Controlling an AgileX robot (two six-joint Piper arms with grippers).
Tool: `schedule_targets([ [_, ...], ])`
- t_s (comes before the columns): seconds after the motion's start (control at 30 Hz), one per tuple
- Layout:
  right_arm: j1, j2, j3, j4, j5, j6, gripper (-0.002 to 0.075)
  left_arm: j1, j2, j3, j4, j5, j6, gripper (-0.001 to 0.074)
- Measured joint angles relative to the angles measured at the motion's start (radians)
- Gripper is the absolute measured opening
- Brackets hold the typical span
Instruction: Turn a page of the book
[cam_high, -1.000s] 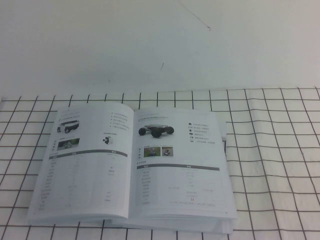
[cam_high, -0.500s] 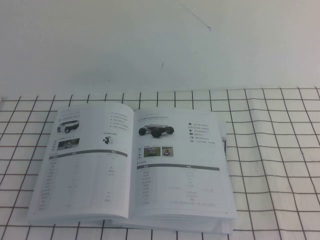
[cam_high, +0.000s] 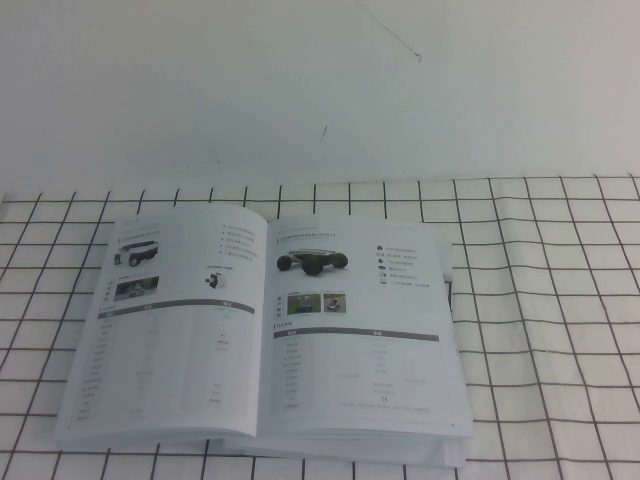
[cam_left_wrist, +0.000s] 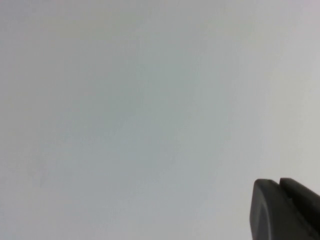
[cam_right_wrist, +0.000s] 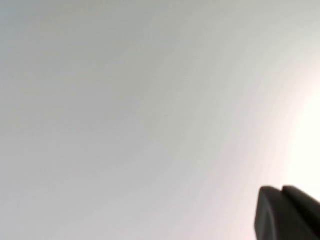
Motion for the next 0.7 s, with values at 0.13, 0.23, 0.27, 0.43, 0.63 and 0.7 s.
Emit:
schedule_targets([
  [0.13,0.000,0.125,-0.007,0.012,0.190,-0.012,0.0000,0.000,0.121,-0.001,-0.036,0.246,-0.009,-0.0003],
  [0.23,0.000,0.190,-0.007,0.017,0.324,-0.016,0.0000,0.000,0.194,-0.001,-0.061,0.402,-0.013,-0.0003],
  [0.27,0.000,0.207,-0.007,0.020,0.352,-0.016,0.0000,0.000,0.215,-0.001,-0.063,0.449,-0.013,-0.0003],
  [0.43,0.000,0.243,-0.003,0.031,0.399,-0.018,0.0000,0.000,0.267,0.003,-0.074,0.531,-0.013,-0.0003],
  [0.63,0.000,0.250,-0.003,0.079,0.408,-0.018,0.0000,0.000,0.301,0.005,-0.116,0.549,-0.013,-0.0003],
  [0.7,0.000,0.267,-0.003,0.100,0.420,-0.018,0.0000,0.000,0.328,0.005,-0.127,0.551,-0.013,-0.0003],
])
